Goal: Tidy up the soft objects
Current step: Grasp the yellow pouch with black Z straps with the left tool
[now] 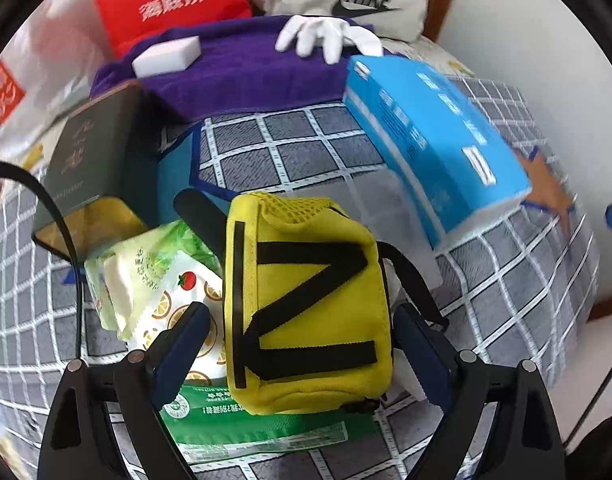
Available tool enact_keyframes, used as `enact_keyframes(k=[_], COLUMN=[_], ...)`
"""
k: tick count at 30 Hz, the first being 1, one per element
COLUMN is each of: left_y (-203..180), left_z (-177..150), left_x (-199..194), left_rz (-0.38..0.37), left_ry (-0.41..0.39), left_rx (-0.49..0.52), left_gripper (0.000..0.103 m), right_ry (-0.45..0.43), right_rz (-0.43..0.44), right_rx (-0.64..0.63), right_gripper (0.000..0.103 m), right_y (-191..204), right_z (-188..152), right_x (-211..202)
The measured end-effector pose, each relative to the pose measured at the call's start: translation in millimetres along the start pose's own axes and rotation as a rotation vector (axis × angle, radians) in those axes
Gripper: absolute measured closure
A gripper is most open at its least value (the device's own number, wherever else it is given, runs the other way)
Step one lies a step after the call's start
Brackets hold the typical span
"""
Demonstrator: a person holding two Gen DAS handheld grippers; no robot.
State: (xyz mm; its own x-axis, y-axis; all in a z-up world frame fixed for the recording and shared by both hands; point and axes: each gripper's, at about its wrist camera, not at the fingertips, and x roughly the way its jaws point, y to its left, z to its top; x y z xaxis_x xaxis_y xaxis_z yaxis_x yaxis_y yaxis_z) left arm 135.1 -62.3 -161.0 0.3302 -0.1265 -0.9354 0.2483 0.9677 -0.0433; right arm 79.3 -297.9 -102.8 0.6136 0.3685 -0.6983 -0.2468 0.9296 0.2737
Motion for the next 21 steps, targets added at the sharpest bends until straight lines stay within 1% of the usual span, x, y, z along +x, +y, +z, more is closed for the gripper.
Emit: enact_keyframes(k=[2, 3, 6, 8, 9, 10, 18, 21], left_y=[0.3, 1.9, 4.8, 5.4, 5.9, 6.8, 28.4, 42.8], left_z=[0.0, 0.2, -0.5, -1.1, -1.3, -1.1, 1.7, 4.5], left_x=[-1.7, -2.3, -6.7, -10.2, -12.6, -15.3, -57.3, -67.6], left_rz=[-0.004, -0.008, 0.005, 0.002, -0.004, -0.010, -0.084, -0.080], left_ry=[-0.009, -0.008, -0.017, -0.028, -0.034, -0.039, -0.129, -0.160], left_rx=[0.000, -0.004, 0.005, 0.018, 0.022, 0.020, -0.044, -0.070], left_gripper=[0.011, 0.013, 0.027, 0.032, 0.036, 0.039, 0.040, 0.040], right_ry=[0.001, -0.001, 0.004, 0.008, 0.012, 0.015, 0.041, 0.054], right_rz=[0.004, 0.004, 0.015, 0.020, 0.022, 0.024, 0.048, 0.073], right_rx=[0.003, 0.005, 0.014, 0.012, 0.009, 0.004, -0.038, -0.045], right_gripper=[0.032, 0.032, 0.032, 0.032, 0.032, 0.032, 0.032, 0.032], right_y=[-2.3, -3.1, -3.5, -2.7, -1.5, -0.1, 11.5, 17.3], right_z=[-2.3, -3.0, -4.1, -5.0, -5.7, -6.3, -6.6, -7.7], right_x=[-1.2, -1.6, 0.5, 2.4, 3.9, 5.4, 18.2, 24.4])
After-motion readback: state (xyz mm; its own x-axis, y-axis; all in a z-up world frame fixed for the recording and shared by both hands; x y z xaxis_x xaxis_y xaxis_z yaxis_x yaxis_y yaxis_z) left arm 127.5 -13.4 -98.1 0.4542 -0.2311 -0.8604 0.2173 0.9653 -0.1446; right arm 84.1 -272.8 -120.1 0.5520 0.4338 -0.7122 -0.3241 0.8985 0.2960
